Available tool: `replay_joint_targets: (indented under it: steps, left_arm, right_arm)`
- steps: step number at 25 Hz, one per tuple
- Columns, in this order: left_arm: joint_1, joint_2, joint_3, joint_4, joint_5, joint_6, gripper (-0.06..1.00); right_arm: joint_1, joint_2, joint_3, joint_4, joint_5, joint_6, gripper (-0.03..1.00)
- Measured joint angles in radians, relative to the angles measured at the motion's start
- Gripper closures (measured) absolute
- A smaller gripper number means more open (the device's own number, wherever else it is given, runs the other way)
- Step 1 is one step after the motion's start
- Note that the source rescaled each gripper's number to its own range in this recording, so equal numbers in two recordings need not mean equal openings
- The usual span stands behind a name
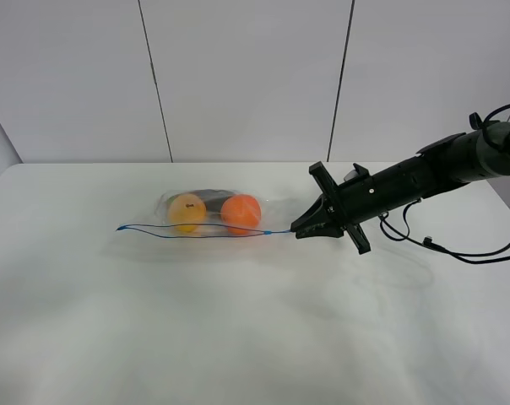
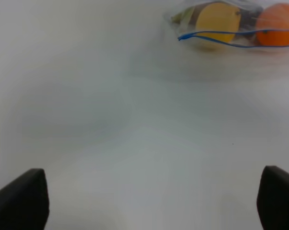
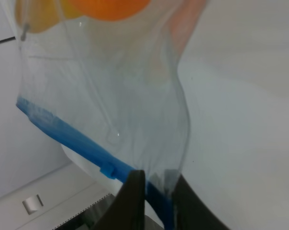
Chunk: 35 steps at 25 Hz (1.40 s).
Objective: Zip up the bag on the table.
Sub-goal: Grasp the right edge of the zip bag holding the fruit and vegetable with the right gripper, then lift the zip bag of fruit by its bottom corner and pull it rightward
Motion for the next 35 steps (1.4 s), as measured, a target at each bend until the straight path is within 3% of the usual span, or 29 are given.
replay_joint_targets:
  steps: [6,11,18,25,35]
  left_arm:
    - [0.0,0.0,0.0,0.0,0.0,0.0,-0.06]
    - [0.0,0.0,0.0,0.0,0.0,0.0,-0.06]
    - [0.0,0.0,0.0,0.0,0.0,0.0,-0.06]
    - [0.0,0.0,0.0,0.0,0.0,0.0,-0.06]
    - [0.0,0.0,0.0,0.0,0.0,0.0,-0.06]
  right_arm:
    - [0.0,0.0,0.0,0.0,-0.002,0.0,0.83]
    - [0.0,0.0,0.0,0.0,-0.005,-0.01,0.96]
    - [0.0,0.0,0.0,0.016,0.014,-0.032,0.96]
    - [0.0,-0.007,0.0,0.103,0.132,-0.12,0.96]
    - [-0.023,-0.037,0.0,0.1,0.164,-0.154,0.96]
